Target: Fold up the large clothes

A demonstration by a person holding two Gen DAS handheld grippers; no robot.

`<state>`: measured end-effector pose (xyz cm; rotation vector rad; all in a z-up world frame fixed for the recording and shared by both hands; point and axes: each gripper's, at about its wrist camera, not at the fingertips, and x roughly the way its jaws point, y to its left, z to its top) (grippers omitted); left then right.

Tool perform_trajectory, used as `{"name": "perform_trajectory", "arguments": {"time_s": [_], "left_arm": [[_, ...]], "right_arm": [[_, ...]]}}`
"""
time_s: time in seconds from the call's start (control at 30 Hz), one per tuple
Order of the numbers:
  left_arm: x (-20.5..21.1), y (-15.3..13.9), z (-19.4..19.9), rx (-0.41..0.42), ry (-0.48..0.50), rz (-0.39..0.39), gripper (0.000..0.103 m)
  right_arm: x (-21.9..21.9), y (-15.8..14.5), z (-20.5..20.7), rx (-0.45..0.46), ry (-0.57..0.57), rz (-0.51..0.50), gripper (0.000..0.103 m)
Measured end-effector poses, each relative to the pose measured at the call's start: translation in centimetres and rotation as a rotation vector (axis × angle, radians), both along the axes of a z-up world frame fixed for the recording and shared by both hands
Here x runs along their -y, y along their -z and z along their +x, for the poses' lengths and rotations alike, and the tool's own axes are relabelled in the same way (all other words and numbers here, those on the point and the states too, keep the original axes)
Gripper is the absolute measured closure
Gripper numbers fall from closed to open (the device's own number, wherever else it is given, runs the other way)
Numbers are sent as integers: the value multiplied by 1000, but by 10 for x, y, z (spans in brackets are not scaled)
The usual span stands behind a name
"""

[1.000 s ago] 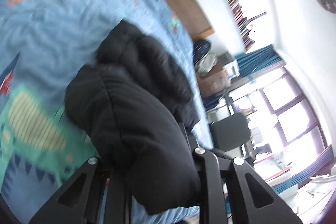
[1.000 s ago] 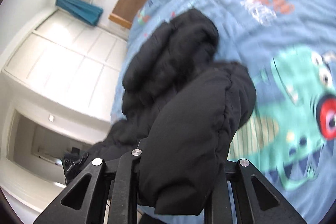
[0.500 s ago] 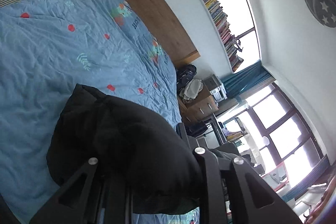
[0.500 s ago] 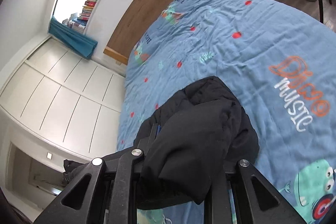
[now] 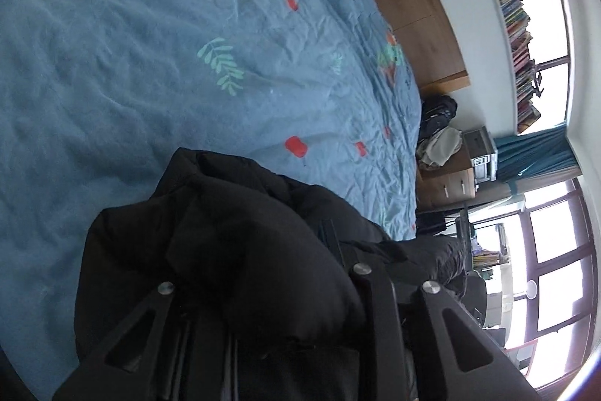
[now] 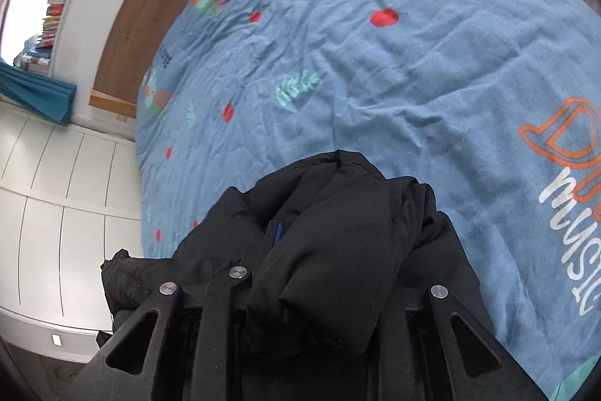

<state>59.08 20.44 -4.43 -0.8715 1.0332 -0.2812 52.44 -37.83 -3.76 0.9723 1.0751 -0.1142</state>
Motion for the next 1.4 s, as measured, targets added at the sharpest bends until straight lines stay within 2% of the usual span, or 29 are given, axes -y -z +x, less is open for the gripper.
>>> {"name": "perform_trajectory", "arguments": {"time_s": [0.17, 0.2, 0.23, 0.27, 0.3, 0.33, 0.37, 0.43, 0.53, 0.6, 0.7, 0.77, 0.87, 0.93, 1.03, 1.17, 1.2, 1.3, 1.4], "left_arm": [[11, 27, 23, -42, -7, -15, 75], [9, 28, 23, -44, -16, -37, 71], [8, 26, 23, -43, -20, -55, 66], [6, 23, 22, -41, -23, -76, 64], [1, 17, 21, -34, -30, -109, 58], [-2, 13, 19, -27, -38, -135, 51], [-6, 6, 15, -19, -48, -162, 48], [-16, -10, 8, 4, -75, -211, 36], [-30, -34, 2, 44, -106, -245, 34], [-40, -51, -2, 72, -123, -236, 33], [-43, -73, -11, 89, -111, -128, 30], [-35, -84, -20, 91, -69, -51, 30], [-6, -97, -41, 113, 22, 137, 30], [16, -95, -57, 124, 77, 209, 30], [55, -81, -84, 125, 149, 297, 30], [101, -62, -114, 152, 230, 370, 30], [117, -54, -120, 167, 261, 415, 30], [148, -34, -124, 174, 338, 526, 30], [163, -20, -111, 149, 360, 561, 30]], "right_arm": [[1, 34, 15, -57, 28, 37, 73], [3, 36, 15, -57, 38, 51, 71], [5, 35, 14, -51, 50, 75, 65], [7, 33, 12, -44, 64, 96, 54], [10, 30, 10, -33, 79, 117, 48], [13, 24, 8, -20, 96, 132, 36], [15, 19, 6, -13, 108, 134, 30], [20, 6, 5, 4, 125, 130, 27], [28, -16, 2, 34, 148, 118, 23], [32, -30, 0, 57, 150, 102, 23], [26, -55, -4, 89, 105, 60, 22], [9, -72, -8, 113, 26, 7, 22], [-33, -93, -18, 148, -135, -117, 22], [-70, -100, -32, 168, -239, -195, 22], [-117, -95, -56, 177, -349, -275, 22], [-168, -79, -82, 185, -471, -377, 22], [-178, -74, -87, 185, -495, -390, 22], [-203, -55, -87, 166, -573, -456, 20], [-213, -43, -71, 162, -605, -515, 17]]}}
